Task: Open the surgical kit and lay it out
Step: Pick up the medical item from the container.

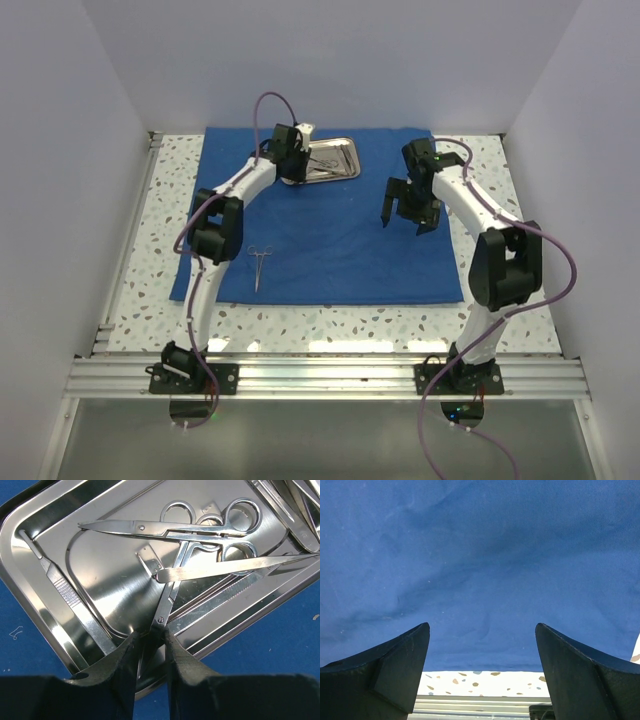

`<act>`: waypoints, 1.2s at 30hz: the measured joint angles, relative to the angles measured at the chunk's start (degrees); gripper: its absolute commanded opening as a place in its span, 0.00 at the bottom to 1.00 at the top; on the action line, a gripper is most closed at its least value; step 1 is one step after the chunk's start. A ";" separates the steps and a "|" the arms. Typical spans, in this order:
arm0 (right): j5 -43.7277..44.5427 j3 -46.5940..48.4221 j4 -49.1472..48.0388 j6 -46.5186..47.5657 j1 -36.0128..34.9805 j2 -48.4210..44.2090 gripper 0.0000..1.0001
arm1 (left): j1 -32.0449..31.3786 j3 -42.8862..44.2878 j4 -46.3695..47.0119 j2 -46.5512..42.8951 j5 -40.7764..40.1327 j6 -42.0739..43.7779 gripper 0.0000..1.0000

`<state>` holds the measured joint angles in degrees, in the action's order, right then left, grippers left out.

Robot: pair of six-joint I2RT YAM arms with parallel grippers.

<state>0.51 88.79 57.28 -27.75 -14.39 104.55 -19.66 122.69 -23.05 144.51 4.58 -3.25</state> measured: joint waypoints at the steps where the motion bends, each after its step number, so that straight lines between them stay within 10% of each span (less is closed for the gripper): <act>1: 0.00 0.00 0.00 0.00 0.02 0.17 0.91 | -0.02 -0.35 0.37 -0.11 -0.04 0.07 0.29; 11: -0.02 -0.02 -0.11 0.39 0.44 1.11 0.91 | 0.02 -1.60 1.29 -0.46 0.94 0.94 0.00; 36: -1.77 -0.28 -2.38 -0.87 0.59 1.09 0.90 | -0.61 -1.64 -11.06 -5.88 -0.15 -6.25 0.00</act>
<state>-1.26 88.51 54.89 -28.62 -13.80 105.65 -20.27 121.05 -34.11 138.63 4.43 -9.50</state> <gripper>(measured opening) 0.905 0.028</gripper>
